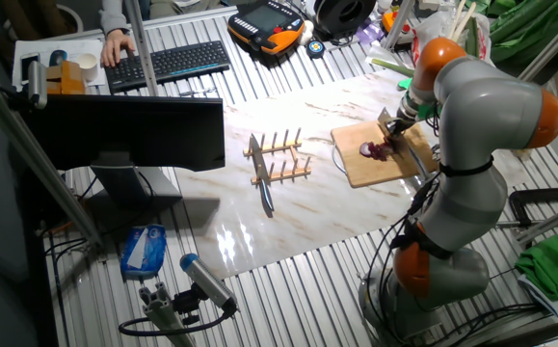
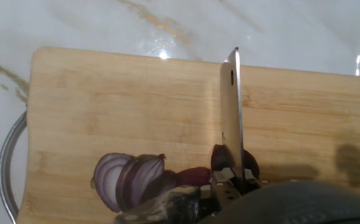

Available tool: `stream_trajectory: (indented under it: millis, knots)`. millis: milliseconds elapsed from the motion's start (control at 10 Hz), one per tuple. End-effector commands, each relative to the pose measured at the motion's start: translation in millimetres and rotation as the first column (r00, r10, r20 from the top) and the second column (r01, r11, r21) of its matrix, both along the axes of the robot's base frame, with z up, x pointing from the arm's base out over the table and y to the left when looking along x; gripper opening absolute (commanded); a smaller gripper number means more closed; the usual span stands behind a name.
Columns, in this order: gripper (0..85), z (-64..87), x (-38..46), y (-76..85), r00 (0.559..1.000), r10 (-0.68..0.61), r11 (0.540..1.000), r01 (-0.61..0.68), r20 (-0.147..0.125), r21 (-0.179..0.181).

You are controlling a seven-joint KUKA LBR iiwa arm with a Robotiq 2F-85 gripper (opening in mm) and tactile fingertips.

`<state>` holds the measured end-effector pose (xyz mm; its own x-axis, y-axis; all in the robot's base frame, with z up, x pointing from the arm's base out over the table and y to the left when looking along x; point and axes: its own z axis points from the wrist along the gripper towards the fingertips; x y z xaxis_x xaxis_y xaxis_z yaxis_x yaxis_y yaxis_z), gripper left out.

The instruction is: Chop the onions

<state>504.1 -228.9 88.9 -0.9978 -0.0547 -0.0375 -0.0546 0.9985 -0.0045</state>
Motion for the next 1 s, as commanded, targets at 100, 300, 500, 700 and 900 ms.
stream_trajectory:
  millis: [100,300,500,700,900]
  knots:
    - [0.7,0.3,-0.4,-1.0,1.0,-0.002,1.0,0.002,0.0,0.001]
    - [0.7,2.1,0.7,-2.7,1.0,-0.002,1.0,0.002,-0.002,-0.004]
    - [0.7,-3.3,1.6,-3.3,1.0,-0.003,1.0,0.003,-0.003,0.0]
    - [0.7,-11.1,1.3,-5.9,1.0,-0.003,1.0,0.003,0.0,0.007]
    - [0.7,-9.6,0.7,-7.4,1.0,-0.005,1.0,0.005,0.001,0.006]
